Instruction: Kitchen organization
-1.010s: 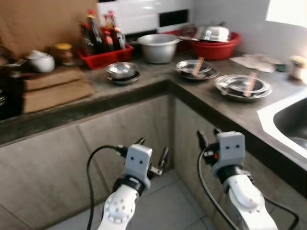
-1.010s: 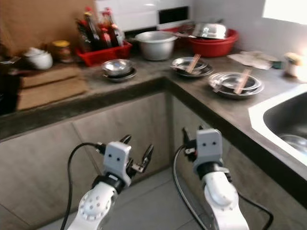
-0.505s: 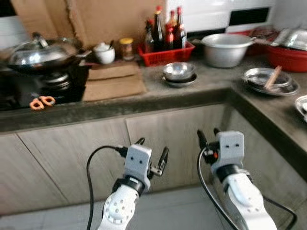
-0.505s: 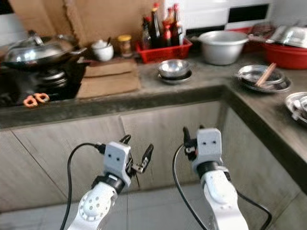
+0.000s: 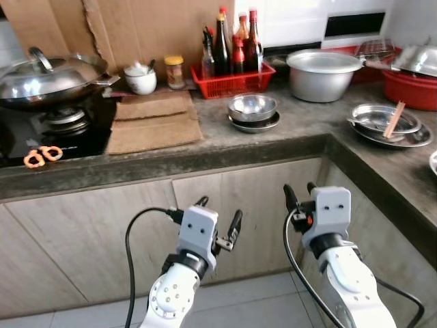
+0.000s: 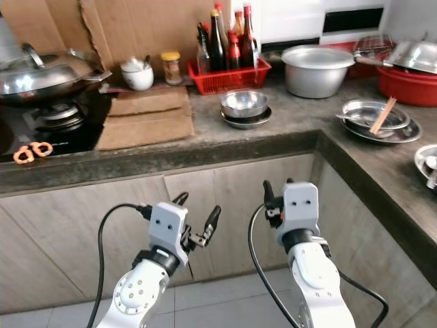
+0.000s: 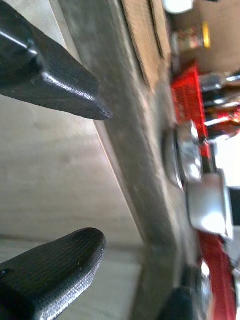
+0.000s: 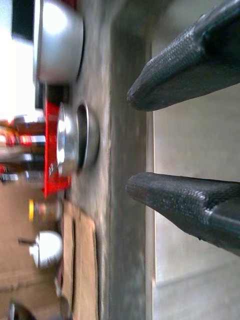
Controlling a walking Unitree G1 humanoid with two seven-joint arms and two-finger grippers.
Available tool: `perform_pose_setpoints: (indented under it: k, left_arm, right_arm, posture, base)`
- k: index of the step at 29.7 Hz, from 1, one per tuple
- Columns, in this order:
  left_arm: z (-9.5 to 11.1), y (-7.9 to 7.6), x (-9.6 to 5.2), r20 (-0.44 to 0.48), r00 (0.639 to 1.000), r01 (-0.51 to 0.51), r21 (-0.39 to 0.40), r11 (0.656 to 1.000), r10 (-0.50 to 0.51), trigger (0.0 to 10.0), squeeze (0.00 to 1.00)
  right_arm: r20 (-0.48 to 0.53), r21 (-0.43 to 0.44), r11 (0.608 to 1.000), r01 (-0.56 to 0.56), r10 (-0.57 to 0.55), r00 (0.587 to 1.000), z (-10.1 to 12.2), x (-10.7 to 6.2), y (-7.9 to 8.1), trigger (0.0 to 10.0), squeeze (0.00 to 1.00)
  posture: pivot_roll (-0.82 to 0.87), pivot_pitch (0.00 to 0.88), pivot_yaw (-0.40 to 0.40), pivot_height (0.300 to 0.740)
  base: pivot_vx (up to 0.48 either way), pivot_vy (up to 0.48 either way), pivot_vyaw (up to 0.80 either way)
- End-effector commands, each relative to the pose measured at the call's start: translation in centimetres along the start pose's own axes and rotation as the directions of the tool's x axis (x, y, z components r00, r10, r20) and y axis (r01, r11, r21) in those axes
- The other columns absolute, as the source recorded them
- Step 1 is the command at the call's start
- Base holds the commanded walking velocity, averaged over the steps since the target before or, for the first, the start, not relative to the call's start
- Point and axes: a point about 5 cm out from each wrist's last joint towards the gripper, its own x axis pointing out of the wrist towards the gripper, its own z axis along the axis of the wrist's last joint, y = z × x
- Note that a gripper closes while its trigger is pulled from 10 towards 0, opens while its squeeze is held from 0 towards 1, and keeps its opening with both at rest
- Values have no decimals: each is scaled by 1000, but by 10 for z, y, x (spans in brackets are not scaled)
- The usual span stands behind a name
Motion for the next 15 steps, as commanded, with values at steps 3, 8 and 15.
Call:
perform_pose_setpoints:
  k: [3,8,15]
  left_arm:
    - [2,2,0,6,1000,-9,-5,1000,9,10000,0]
    - [2,2,0,6,1000,-8,-3,1000,8,10000,0]
    - [2,1,-1,6,1000,-8,-1,1000,8,10000,0]
  right_arm:
    - [22,0,1000,-13,13,1000,5,4,1,10000,0]
    - [32,-8,1000,-9,9,999,6,7,-2,10000,0]
    - [34,-11,1000,-13,13,999,6,8,-2,10000,0]
  posture:
    - [42,29,-13,740]
    - [44,26,-16,740]
    - [45,19,-19,740]
  base:
    - [281,0,0]
    - [287,0,0]
    - [285,0,0]
